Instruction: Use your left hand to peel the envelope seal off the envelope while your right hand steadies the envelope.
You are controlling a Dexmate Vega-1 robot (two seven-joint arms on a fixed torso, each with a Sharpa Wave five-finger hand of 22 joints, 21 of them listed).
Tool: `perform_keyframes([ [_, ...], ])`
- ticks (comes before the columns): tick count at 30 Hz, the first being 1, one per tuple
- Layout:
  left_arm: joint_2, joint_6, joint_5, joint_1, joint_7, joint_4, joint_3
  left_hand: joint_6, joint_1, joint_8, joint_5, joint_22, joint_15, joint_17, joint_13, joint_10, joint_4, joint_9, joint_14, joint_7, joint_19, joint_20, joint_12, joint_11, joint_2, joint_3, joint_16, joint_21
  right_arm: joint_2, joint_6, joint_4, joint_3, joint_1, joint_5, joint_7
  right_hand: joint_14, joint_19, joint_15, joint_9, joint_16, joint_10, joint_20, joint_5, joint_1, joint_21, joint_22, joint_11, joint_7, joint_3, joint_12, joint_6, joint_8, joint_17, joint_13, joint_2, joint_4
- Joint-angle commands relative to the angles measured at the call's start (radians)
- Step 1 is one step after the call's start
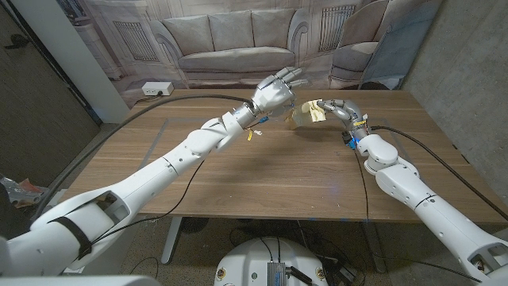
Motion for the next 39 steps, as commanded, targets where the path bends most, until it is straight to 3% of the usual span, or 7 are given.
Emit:
perform_keyframes([
  [1,-0.004,0.015,-0.020,0.025,0.063,0.000,-0.016,0.065,0.003,-0.004,0.000,0.003,-0.167,0.001,0.002,0.017,-0.002,0.002,0.011,-0.017,0.005,0.001,0.005,0.001,0.001,0.002,0.004,0.004,-0.028,-0.065,-0.056,-0.004,-0.015,-0.019,-0.032,0.007,-0.005,-0.134,0.046,-0.005,-0.001,-0.017,0.005,0.003,0.009,-0.001,-0.004,-0.001,-0.003,0.002,0.010,0.004,0.003,0.002,0.005,-0.003],
  [12,-0.009,0.005,-0.078,0.047,0.093,-0.005,-0.038,0.065,0.003,-0.009,-0.001,0.003,-0.168,0.001,0.002,0.025,-0.002,0.001,0.017,-0.017,0.008,0.001,0.006,0.001,0.002,0.003,0.005,0.005,-0.063,-0.163,-0.128,-0.009,-0.025,-0.074,-0.091,0.007,-0.009,-0.136,0.044,-0.005,-0.002,-0.017,0.005,0.005,0.021,-0.006,-0.005,-0.003,-0.004,0.000,0.008,0.001,-0.001,0.000,0.006,-0.003],
  [18,-0.020,0.004,-0.134,0.069,0.107,-0.002,-0.058,0.067,0.002,-0.011,-0.002,0.003,-0.169,0.001,0.002,0.032,-0.002,0.001,0.018,-0.016,0.009,0.000,0.006,0.001,0.001,0.003,0.005,0.005,-0.085,-0.288,-0.195,-0.032,-0.017,-0.154,-0.166,0.008,-0.014,-0.135,0.043,-0.004,-0.005,-0.014,0.004,0.003,0.026,-0.009,-0.004,-0.004,-0.006,0.000,0.007,0.000,-0.004,0.001,0.005,-0.002],
  [23,-0.019,-0.005,-0.164,0.079,0.112,0.002,-0.065,0.068,0.002,-0.013,-0.002,0.003,-0.169,0.001,0.002,0.036,-0.002,0.001,0.020,-0.016,0.011,0.001,0.006,0.001,0.001,0.003,0.005,0.006,-0.070,-0.247,-0.180,-0.016,-0.028,-0.129,-0.140,0.009,-0.015,-0.135,0.039,-0.001,-0.006,-0.015,0.003,0.005,0.032,-0.011,-0.005,-0.009,-0.006,0.000,0.007,-0.002,-0.003,0.003,0.006,-0.003],
  [39,-0.069,-0.054,-0.398,0.135,0.133,0.042,-0.122,0.056,0.008,-0.027,-0.005,0.004,-0.157,0.002,0.002,0.042,-0.004,0.002,0.022,0.001,0.007,0.017,0.000,0.002,0.005,0.008,0.002,0.004,-0.068,-0.308,-0.217,-0.016,-0.036,-0.176,-0.184,-0.012,-0.036,-0.137,0.023,0.001,-0.053,-0.012,-0.007,0.006,0.050,-0.022,-0.025,-0.027,-0.012,-0.009,-0.033,-0.025,-0.017,0.021,0.009,-0.001],
])
